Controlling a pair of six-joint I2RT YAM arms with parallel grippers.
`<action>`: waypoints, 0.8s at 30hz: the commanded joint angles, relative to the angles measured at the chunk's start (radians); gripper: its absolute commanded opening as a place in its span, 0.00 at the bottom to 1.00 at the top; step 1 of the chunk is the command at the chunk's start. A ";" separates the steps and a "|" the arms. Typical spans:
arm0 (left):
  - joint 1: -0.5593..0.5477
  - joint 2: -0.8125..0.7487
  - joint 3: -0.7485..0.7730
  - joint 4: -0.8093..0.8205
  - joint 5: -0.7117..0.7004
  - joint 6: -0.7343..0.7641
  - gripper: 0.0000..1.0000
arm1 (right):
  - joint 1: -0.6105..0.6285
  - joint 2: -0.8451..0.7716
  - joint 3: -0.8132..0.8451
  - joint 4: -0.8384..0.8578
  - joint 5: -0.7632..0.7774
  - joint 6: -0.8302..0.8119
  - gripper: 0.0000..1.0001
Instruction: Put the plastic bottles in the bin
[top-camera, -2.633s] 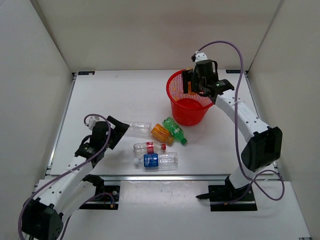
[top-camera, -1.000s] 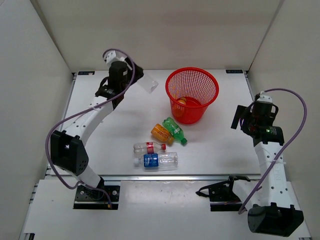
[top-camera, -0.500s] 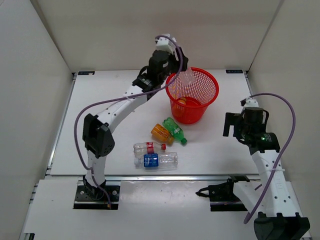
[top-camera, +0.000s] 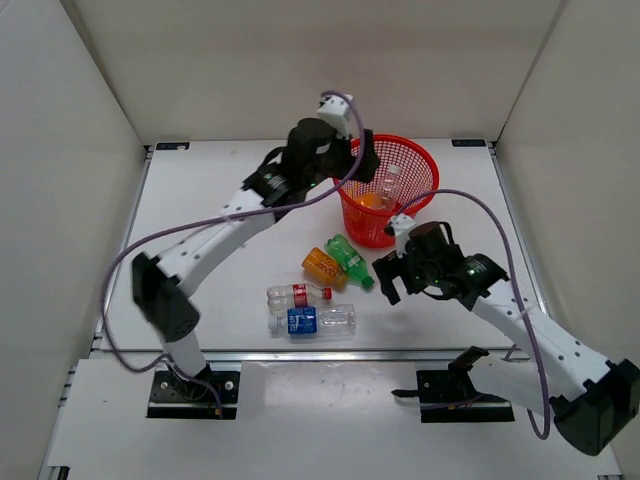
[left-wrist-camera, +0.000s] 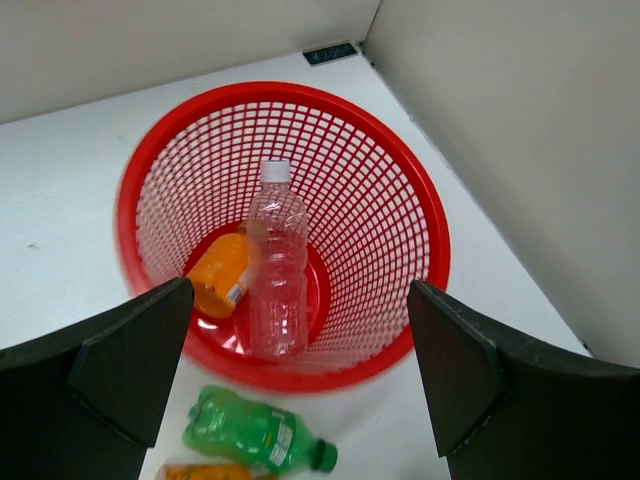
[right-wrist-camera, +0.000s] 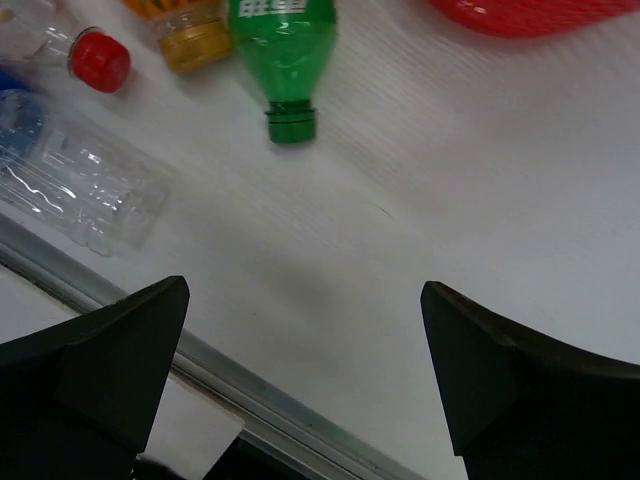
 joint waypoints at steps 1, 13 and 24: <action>0.029 -0.281 -0.239 -0.109 -0.052 0.004 0.98 | 0.053 0.088 -0.021 0.159 -0.057 -0.007 0.99; 0.242 -1.032 -0.977 -0.492 -0.018 -0.218 0.99 | -0.029 0.388 -0.097 0.543 -0.275 -0.044 0.79; 0.276 -1.122 -1.044 -0.507 0.029 -0.264 0.99 | 0.024 0.432 -0.303 0.901 -0.195 -0.001 0.72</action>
